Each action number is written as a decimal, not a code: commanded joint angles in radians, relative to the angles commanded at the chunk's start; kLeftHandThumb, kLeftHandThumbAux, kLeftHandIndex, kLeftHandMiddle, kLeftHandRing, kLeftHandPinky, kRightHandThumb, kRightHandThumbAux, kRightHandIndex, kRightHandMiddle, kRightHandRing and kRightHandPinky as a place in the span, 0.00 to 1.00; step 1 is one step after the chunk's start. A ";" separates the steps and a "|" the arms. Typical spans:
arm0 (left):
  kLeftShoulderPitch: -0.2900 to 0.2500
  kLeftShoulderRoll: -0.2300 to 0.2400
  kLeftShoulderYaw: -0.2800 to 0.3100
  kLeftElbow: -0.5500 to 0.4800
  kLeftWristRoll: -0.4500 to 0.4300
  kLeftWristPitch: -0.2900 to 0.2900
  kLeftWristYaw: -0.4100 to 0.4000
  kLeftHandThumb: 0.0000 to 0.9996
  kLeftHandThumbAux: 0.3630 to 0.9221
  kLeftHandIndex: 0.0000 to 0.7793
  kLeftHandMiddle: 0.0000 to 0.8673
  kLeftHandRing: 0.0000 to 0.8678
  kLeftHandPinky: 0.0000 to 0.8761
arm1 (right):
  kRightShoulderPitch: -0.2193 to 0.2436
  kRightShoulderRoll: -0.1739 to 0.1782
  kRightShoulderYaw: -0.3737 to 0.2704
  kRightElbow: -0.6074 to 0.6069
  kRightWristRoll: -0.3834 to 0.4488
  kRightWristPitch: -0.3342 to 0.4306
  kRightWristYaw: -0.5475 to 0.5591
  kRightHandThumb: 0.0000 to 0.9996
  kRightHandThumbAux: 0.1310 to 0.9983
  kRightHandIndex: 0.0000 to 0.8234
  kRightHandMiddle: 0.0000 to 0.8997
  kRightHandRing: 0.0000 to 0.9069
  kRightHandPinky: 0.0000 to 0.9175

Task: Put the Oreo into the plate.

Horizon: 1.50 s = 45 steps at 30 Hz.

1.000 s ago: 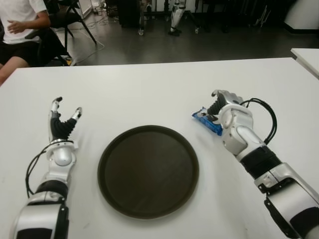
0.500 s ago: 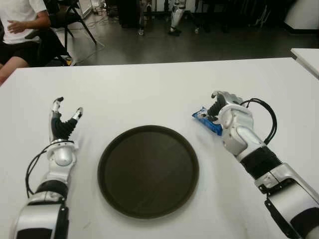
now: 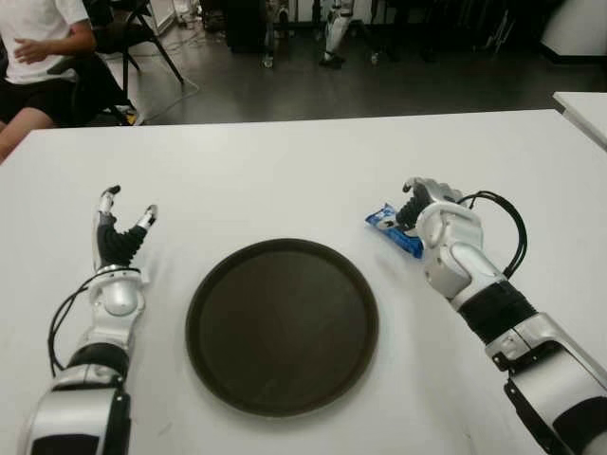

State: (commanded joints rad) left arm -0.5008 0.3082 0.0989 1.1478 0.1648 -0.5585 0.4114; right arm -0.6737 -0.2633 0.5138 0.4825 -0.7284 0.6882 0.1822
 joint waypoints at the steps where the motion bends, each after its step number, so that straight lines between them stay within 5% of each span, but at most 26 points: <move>1: 0.000 0.000 0.001 0.000 -0.002 0.000 -0.001 0.00 0.38 0.00 0.00 0.00 0.00 | -0.001 0.000 0.000 0.002 0.000 -0.001 0.000 0.00 0.56 0.26 0.23 0.21 0.15; 19: 0.002 0.004 -0.001 -0.002 0.000 0.007 -0.003 0.00 0.36 0.01 0.00 0.00 0.00 | -0.018 0.015 -0.013 0.099 0.013 -0.048 -0.017 0.00 0.56 0.25 0.22 0.20 0.09; 45: 0.007 0.008 -0.002 -0.008 0.006 0.001 -0.002 0.00 0.40 0.01 0.00 0.00 0.00 | -0.033 0.029 -0.012 0.123 0.014 -0.014 0.021 0.00 0.57 0.17 0.18 0.15 0.03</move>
State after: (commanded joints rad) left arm -0.4941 0.3166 0.0965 1.1397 0.1705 -0.5574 0.4098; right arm -0.7069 -0.2347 0.5021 0.6051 -0.7145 0.6743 0.2033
